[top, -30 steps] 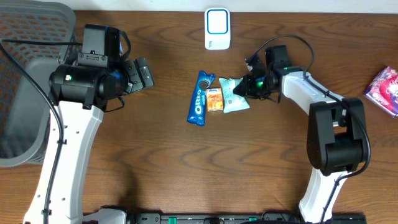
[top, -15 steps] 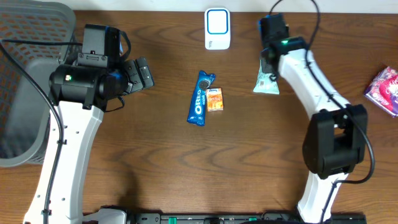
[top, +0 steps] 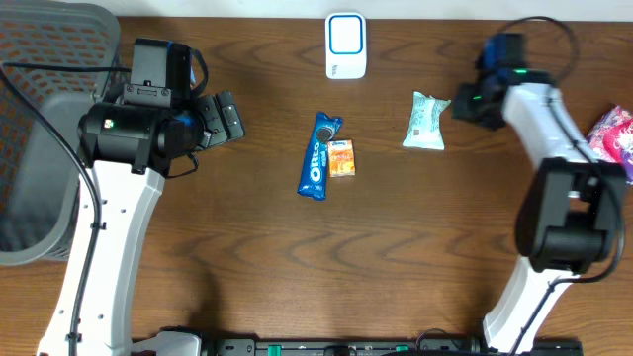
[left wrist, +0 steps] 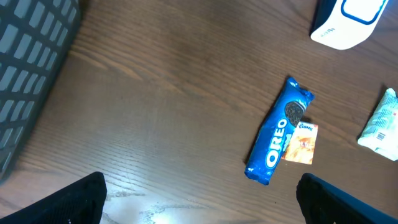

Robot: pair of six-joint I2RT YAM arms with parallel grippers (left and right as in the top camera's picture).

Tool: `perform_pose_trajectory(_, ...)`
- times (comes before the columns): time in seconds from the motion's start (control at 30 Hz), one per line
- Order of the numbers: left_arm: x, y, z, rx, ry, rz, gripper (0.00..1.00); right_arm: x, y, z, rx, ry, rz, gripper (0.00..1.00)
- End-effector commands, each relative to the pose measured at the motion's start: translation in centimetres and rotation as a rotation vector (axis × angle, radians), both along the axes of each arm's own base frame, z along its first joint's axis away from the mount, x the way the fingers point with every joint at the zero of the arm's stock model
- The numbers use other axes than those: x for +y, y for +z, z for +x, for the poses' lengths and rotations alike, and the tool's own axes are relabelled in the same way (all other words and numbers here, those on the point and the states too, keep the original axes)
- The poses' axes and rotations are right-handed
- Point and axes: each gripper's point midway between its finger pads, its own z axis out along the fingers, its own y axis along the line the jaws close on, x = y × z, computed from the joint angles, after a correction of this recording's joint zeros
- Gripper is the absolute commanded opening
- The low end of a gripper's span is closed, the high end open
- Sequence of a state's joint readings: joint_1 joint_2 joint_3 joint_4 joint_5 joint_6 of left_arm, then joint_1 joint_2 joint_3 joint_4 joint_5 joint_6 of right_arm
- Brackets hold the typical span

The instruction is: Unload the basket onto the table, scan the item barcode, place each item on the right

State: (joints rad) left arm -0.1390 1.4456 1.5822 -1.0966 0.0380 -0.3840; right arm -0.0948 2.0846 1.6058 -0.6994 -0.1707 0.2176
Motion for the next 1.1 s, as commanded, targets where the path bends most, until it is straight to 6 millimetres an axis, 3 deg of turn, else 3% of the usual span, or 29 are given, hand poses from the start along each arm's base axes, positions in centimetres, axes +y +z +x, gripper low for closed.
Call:
perform_pose_trajectory(0.0, 0.4, 0.2, 0.0, -0.005, -0.003, 0.019, 0.98, 3.6, 0.8, 0.2, -0.039, 0.127, 0.371, 0.45)
perform_pose_trajectory(0.27, 0.4, 0.2, 0.0, -0.005, -0.003, 0.019, 0.98, 6.6, -3.1, 0.6, -0.019, 0.209, 0.549, 0.49)
perform_pose_trajectory(0.37, 0.4, 0.2, 0.0, -0.005, -0.004, 0.020, 0.98, 7.0, -6.7, 0.2, 0.054, 0.172, 0.564, 0.47)
perform_pose_trajectory(0.4, 0.4, 0.2, 0.0, -0.005, -0.004, 0.020, 0.98, 6.9, -7.8, -0.1, 0.077, 0.158, 0.561, 0.38)
perform_pose_trajectory(0.47, 0.4, 0.2, 0.0, -0.005, -0.003, 0.019, 0.98, 6.3, -9.7, -0.6, 0.122, 0.129, 0.524, 0.01)
perform_pose_trajectory(0.53, 0.4, 0.2, 0.0, -0.005, -0.004, 0.020, 0.98, 5.5, -10.1, -0.8, 0.141, 0.097, 0.476, 0.01)
perform_pose_trajectory(0.6, 0.4, 0.2, 0.0, -0.005, -0.004, 0.020, 0.98, 4.9, -9.3, -0.4, 0.128, 0.085, 0.445, 0.01)
perform_pose_trajectory(0.73, 0.4, 0.2, 0.0, -0.005, -0.003, 0.019, 0.98, 3.0, -5.0, 0.9, 0.043, 0.066, 0.307, 0.01)
perform_pose_trajectory(0.83, 0.4, 0.2, 0.0, -0.005, -0.003, 0.019, 0.98, 0.7, 0.4, 1.6, -0.049, 0.032, 0.075, 0.01)
perform_pose_trajectory(0.93, 0.4, 0.2, 0.0, -0.005, -0.004, 0.020, 0.98, -0.2, 4.7, 1.3, -0.113, 0.054, -0.153, 0.01)
perform_pose_trajectory(1.0, 0.4, 0.2, 0.0, -0.005, -0.004, 0.020, 0.98, -0.8, 6.7, 0.4, -0.110, 0.054, -0.351, 0.01)
perform_pose_trajectory(1.07, 0.4, 0.2, 0.0, -0.005, -0.004, 0.020, 0.98, -1.0, 7.3, -0.3, -0.083, 0.061, -0.489, 0.01)
